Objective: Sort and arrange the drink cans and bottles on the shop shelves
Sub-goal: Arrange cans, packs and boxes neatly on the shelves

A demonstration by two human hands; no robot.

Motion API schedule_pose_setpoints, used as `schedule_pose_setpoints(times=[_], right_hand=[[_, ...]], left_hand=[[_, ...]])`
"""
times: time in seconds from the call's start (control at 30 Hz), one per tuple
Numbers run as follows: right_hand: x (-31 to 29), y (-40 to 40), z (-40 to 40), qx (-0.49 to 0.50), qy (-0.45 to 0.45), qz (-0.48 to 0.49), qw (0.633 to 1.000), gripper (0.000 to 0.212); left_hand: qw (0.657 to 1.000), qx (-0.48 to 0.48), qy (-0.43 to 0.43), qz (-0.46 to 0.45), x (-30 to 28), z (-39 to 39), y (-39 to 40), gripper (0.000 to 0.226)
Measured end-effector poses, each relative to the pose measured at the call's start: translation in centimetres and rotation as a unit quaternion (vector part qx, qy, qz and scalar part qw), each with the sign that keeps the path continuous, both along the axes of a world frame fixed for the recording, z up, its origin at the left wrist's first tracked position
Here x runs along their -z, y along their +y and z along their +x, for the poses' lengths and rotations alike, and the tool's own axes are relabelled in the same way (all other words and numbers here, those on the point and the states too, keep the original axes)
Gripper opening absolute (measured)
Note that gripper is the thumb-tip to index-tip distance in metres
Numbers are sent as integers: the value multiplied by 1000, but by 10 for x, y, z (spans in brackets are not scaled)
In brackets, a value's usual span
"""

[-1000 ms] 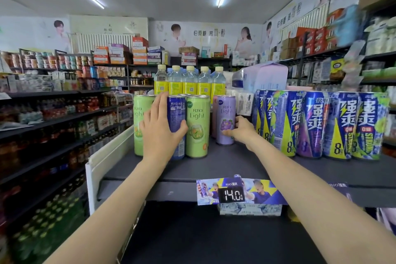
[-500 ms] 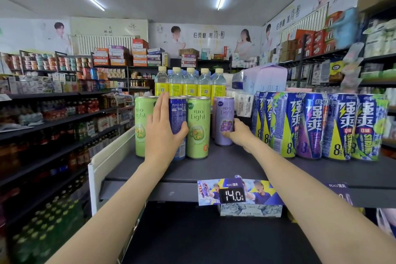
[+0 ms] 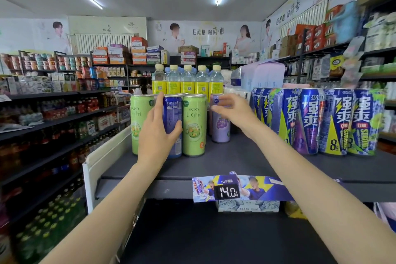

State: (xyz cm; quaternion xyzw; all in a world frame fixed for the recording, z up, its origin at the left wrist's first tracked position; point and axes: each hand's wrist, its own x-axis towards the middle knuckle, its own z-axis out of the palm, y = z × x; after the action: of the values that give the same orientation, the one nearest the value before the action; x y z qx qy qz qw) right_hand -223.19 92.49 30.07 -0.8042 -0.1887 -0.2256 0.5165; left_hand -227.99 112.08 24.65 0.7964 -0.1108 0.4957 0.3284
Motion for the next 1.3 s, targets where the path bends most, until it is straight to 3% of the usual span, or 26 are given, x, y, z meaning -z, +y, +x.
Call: schedule_pose_setpoints(times=[0.1,0.23,0.3,0.43,0.63,0.83,0.97,1.03,1.13,1.23,1.3], right_hand=[[7,17,-11,-95,79,-87,988,58],[21,30,-3,-71,84,-118,987,88],[21,30,-2,-73,87,-116,987,93],[14,24,-14,-82,70,-83,991,79],[18,-2,-50,-112,57,-74,989,67],[25,-42,-73,-157,124,-176,964,47],[33,-67,-71,-153,162,-103,970,39],[35,-72,-67,-163,170,-31,971,41],[36,-69,-56,-219,227,80,946,51],[38,-56,-45,-226,241,59,942,58],[39,-48,-40,-168,206,-1,964,66]], left_hand=[[1000,-15,12,-3,1,-1,0,80],[999,-12,39,-18,2,-1,1,88],[999,9,51,-13,2,-1,4,91],[991,106,76,-41,-8,-7,12,88],[981,162,89,-54,-20,-32,9,78],[975,197,101,-24,-26,-34,-54,75],[965,239,107,-30,-24,-14,-89,77],[945,289,151,-39,-27,-6,-93,75],[913,345,215,-27,-33,2,-87,78],[941,238,214,106,-43,-3,-75,82],[967,145,143,153,-48,-12,-63,72]])
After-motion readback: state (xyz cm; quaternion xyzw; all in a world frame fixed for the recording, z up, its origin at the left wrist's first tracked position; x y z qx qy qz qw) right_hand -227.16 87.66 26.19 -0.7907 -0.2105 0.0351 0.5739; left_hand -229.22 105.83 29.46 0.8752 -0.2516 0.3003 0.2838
